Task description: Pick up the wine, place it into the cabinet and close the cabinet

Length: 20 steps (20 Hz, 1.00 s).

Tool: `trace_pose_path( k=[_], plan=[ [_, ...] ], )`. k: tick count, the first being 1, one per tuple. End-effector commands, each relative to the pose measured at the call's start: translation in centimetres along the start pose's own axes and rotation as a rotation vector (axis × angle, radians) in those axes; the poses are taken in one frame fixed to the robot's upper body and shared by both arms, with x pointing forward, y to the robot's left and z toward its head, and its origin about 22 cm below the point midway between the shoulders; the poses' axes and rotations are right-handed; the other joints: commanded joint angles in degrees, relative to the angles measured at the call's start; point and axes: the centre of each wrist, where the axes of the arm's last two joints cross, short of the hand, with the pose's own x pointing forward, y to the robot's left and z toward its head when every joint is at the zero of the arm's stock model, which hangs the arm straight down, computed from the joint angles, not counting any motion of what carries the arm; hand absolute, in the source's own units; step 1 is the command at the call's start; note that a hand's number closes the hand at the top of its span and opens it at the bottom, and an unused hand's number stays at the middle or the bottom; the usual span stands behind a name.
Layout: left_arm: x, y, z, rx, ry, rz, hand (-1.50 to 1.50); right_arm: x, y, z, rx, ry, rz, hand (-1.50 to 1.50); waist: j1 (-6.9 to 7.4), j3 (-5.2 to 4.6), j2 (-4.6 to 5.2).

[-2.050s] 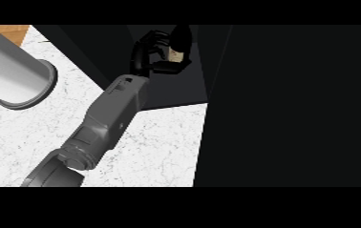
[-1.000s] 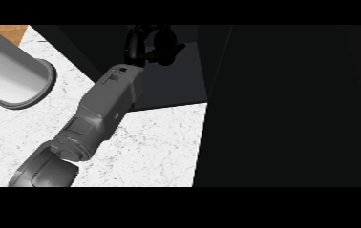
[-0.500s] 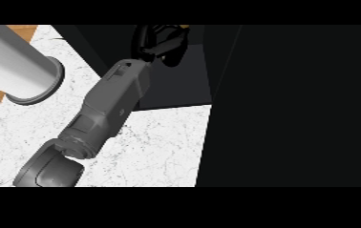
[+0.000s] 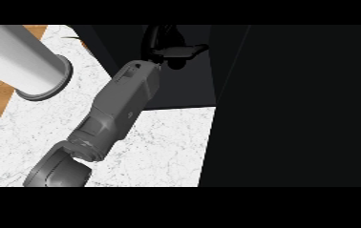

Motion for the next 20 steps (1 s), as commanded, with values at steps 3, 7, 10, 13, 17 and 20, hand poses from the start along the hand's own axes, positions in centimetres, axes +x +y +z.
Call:
trace_pose_path(
  k=[3, 7, 10, 13, 17, 20],
  plan=[
    [-0.5, -0.3, 0.7, -0.033, 0.016, 0.048, -1.50, 4.0, -0.8, 0.6, -0.021, -0.005, -0.091, -1.50, 1.37, 0.05, -0.39],
    [-1.8, 0.3, 2.2, -0.071, 0.010, 0.120, -1.50, 4.7, -0.3, 1.0, -0.023, -0.014, -0.097, -1.50, 1.45, -0.04, -0.84],
    [-2.2, 0.2, 3.1, -0.083, 0.038, 0.149, -1.50, 4.8, -0.4, 1.2, -0.001, -0.007, -0.087, -1.50, 1.39, 0.00, -1.06],
    [-3.1, 0.2, 5.0, -0.105, 0.033, 0.186, -1.50, 4.3, -0.8, 1.2, -0.043, 0.005, -0.077, -1.50, 2.12, 0.08, -1.29],
    [-2.8, -0.7, 6.4, -0.139, 0.031, 0.218, -1.50, 4.2, -0.7, 0.8, -0.049, -0.008, -0.067, -1.50, 3.54, 0.03, -1.32],
    [-3.6, 0.0, 8.4, -0.132, 0.055, 0.235, -1.50, 4.9, -0.6, 1.5, -0.047, 0.013, -0.065, -1.50, 4.04, 0.02, -1.52]
  ],
)
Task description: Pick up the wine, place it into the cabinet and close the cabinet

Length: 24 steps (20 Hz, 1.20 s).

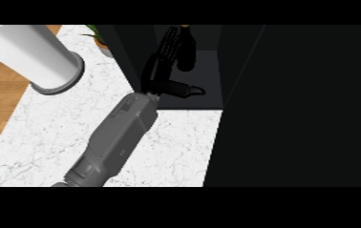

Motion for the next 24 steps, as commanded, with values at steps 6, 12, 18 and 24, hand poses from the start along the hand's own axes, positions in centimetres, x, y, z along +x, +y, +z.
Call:
trace_pose_path(
  k=[6, 12, 18, 24],
  plan=[
    [-0.9, -0.5, 6.7, 0.006, 0.031, 0.038, -1.50, 4.8, -0.4, 1.3, 0.001, -0.023, -0.107, -1.50, 0.68, 0.04, 0.11],
    [0.8, 0.3, 10.5, 0.011, 0.009, 0.079, -1.50, 5.4, -0.6, 1.2, 0.014, -0.018, -0.087, -1.50, 0.37, 0.00, 0.38],
    [2.2, 2.7, 15.2, 0.034, -0.001, 0.131, -1.50, 4.7, -1.0, 1.0, 0.065, -0.021, -0.035, -1.50, 0.00, 0.04, 0.64],
    [2.6, 4.4, 18.2, 0.061, -0.003, 0.119, -1.50, 5.2, -0.8, 1.1, 0.206, -0.001, -0.066, -1.50, -0.11, 0.01, 0.75]
  ],
)
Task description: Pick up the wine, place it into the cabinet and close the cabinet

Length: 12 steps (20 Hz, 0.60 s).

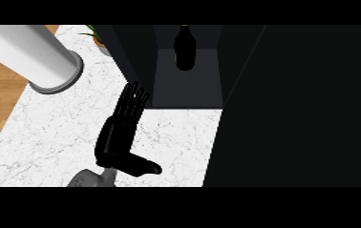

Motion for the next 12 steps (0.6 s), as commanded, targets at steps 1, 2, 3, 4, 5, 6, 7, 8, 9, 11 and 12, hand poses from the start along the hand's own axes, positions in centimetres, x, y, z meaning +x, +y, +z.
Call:
trace_pose_path(
  k=[1, 2, 3, 4, 5, 6, 7, 8, 9, 11, 12],
  plan=[
    [1.3, 2.9, 2.1, 0.016, -0.018, -0.021, -1.50, 4.4, 0.6, 1.5, 0.093, -0.021, -0.201, -1.50, -0.61, 0.05, -0.07],
    [1.5, 3.0, 2.4, 0.027, -0.039, -0.031, -1.50, 5.0, 0.4, 1.3, 0.139, -0.013, -0.193, -1.50, 0.06, -0.03, 0.06],
    [2.5, 2.9, 1.9, 0.022, -0.054, -0.025, -1.50, 4.7, 0.0, 1.0, 0.187, -0.007, -0.177, -1.50, 0.33, 0.03, 0.17],
    [3.2, 3.7, 2.6, 0.011, -0.052, -0.044, -1.50, 4.6, 0.2, 1.1, 0.240, 0.017, -0.175, -1.50, 0.65, 0.01, 0.10],
    [2.3, 4.4, 2.4, 0.028, -0.057, -0.051, -1.50, 4.1, 0.9, 1.6, 0.301, 0.024, -0.195, -1.50, -0.23, -0.04, 0.15],
    [3.0, 4.3, 1.6, 0.035, -0.098, -0.068, -1.50, 4.4, 1.0, 1.7, 0.350, 0.033, -0.192, 1.50, -0.12, -0.08, 0.13],
    [3.2, 5.8, 3.0, 0.034, -0.074, -0.078, -1.50, 4.2, 1.1, 1.4, 0.390, 0.001, -0.182, 1.50, 0.62, -0.10, 0.27],
    [3.2, 5.6, 3.0, 0.039, -0.081, -0.064, -1.50, 4.4, 0.6, 1.6, 0.410, 0.002, -0.195, 1.50, -0.28, 0.04, 0.16],
    [4.4, 6.8, 3.1, 0.031, -0.089, -0.092, -1.50, 5.5, 0.8, 1.7, 0.416, 0.005, -0.201, 1.50, 0.12, -0.09, 0.19],
    [5.9, 8.7, 4.3, 0.045, -0.095, -0.102, -1.50, 4.5, 1.0, 1.8, 0.442, -0.015, -0.201, 1.50, -0.18, 0.01, 0.06],
    [5.9, 9.5, 4.7, 0.054, -0.094, -0.099, -1.50, 4.6, 1.4, 1.5, 0.423, -0.018, -0.209, 1.50, 0.38, -0.09, 0.31]
  ],
)
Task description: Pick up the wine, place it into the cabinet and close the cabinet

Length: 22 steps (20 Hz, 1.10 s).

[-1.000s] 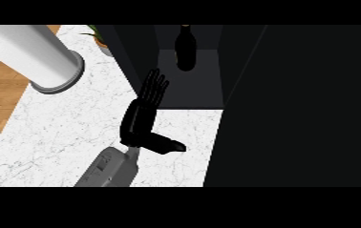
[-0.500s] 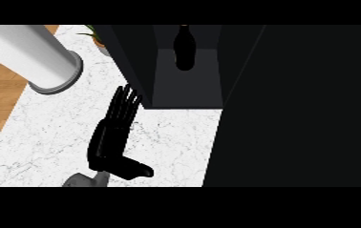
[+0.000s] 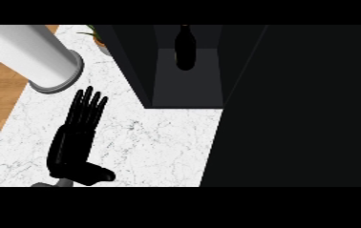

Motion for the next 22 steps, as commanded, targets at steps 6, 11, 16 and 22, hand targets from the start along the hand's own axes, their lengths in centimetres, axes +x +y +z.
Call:
trace_pose_path(
  k=[6, 11, 16, 22],
  plan=[
    [4.2, 4.1, -0.7, 0.038, -0.034, -0.042, -1.50, 6.7, 0.9, 0.8, 0.071, -0.084, -0.132, 1.50, -0.86, -0.12, -0.08],
    [5.8, 6.2, 1.2, 0.036, -0.033, -0.048, -1.50, 5.7, 1.3, -0.1, 0.080, -0.088, -0.125, 1.50, 0.33, -0.16, 0.08],
    [6.0, 7.1, 1.1, -0.002, -0.024, -0.038, -1.50, 4.9, 1.5, -1.0, 0.119, -0.094, -0.153, 1.50, 0.80, -0.17, 0.33],
    [8.2, 8.1, -0.3, -0.002, -0.026, -0.048, -1.50, 3.5, 2.2, -2.2, 0.138, -0.121, -0.192, 1.50, 1.60, -0.29, 0.61]
  ],
)
